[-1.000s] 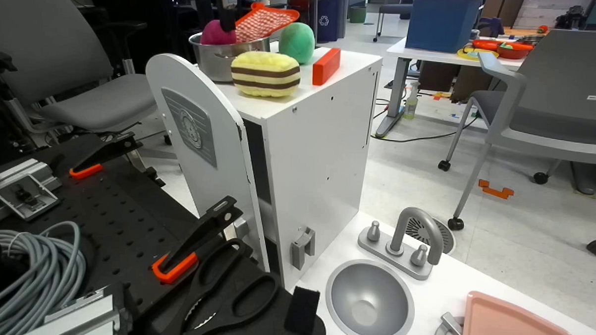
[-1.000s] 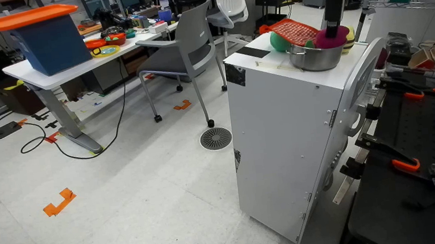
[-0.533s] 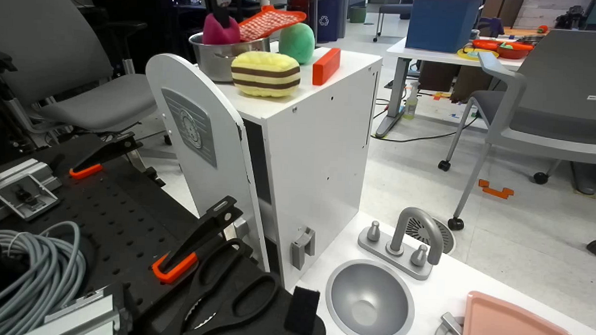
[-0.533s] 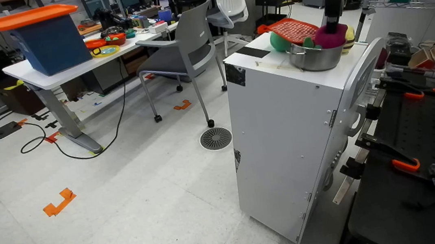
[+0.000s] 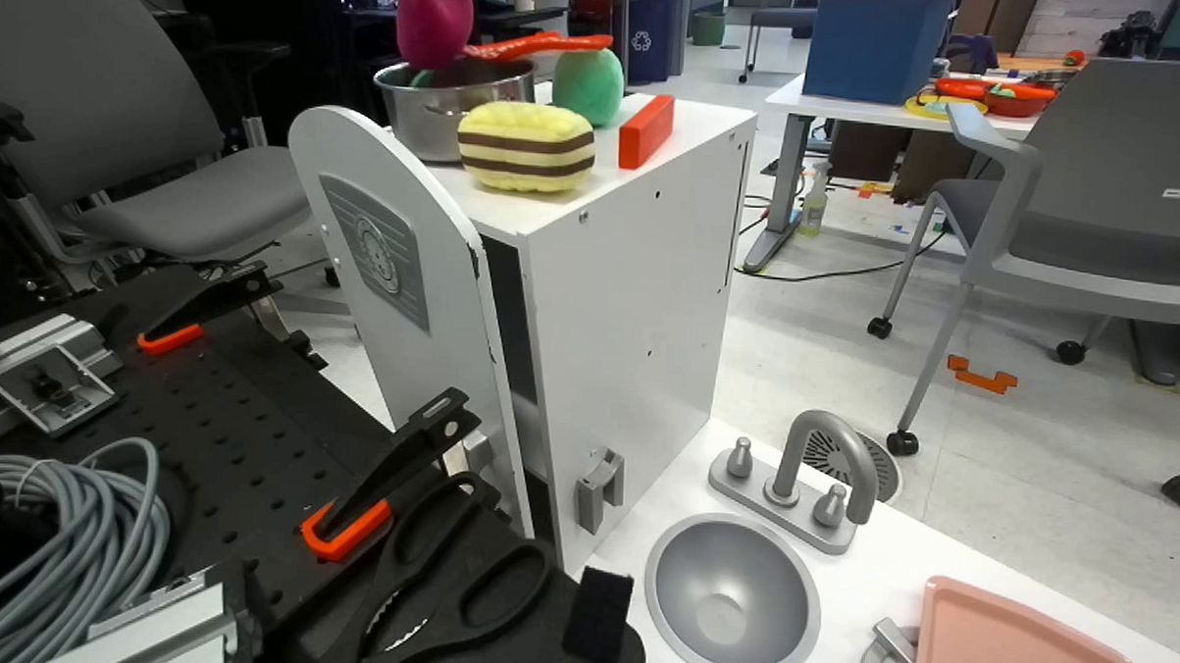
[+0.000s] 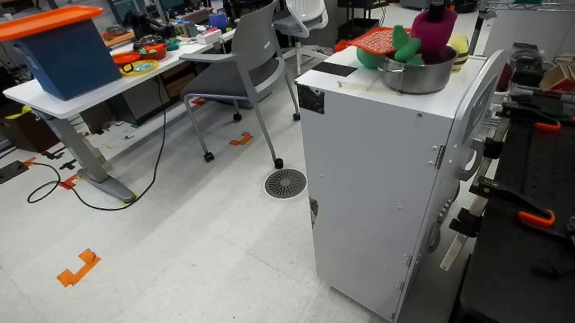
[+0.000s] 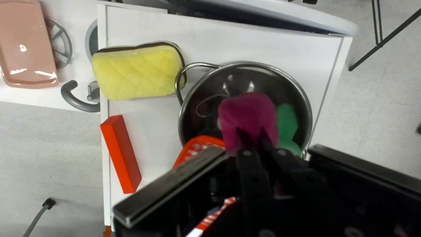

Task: Remove the purple plushy from the pot and put it atop the cupboard

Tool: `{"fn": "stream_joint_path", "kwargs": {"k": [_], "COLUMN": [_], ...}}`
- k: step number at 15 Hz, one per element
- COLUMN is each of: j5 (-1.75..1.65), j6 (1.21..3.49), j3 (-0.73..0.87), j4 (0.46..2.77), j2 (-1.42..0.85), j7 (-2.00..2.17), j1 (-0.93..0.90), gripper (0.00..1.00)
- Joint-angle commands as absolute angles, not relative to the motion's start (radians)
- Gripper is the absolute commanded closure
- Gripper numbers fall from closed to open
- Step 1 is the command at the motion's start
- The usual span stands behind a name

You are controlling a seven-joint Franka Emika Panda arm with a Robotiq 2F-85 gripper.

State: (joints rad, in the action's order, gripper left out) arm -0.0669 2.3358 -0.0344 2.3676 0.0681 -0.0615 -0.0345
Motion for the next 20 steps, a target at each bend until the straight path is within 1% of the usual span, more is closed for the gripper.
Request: {"fn": "stream_joint_path", "kwargs": {"k": [1, 6, 11, 15, 20], "j5": [-0.037, -0.032, -0.035, -0.033, -0.052], "j6": [2.322, 2.34, 2.362, 2.354, 2.368], "j3": [-0.031, -0.027, 0.006, 0.052, 0.06], "j4": [2.394, 2.414, 2.384, 2.351, 2.344], "j2": [0.137, 0.185, 0.206, 0.197, 0.178], "j7": [-0.102, -0.111, -0.065, -0.027, 0.008], "j1": [-0.038, -0.037, -0.004, 0.044, 0.07], "gripper": [0.99, 0.99, 0.99, 0.99, 0.99]}}
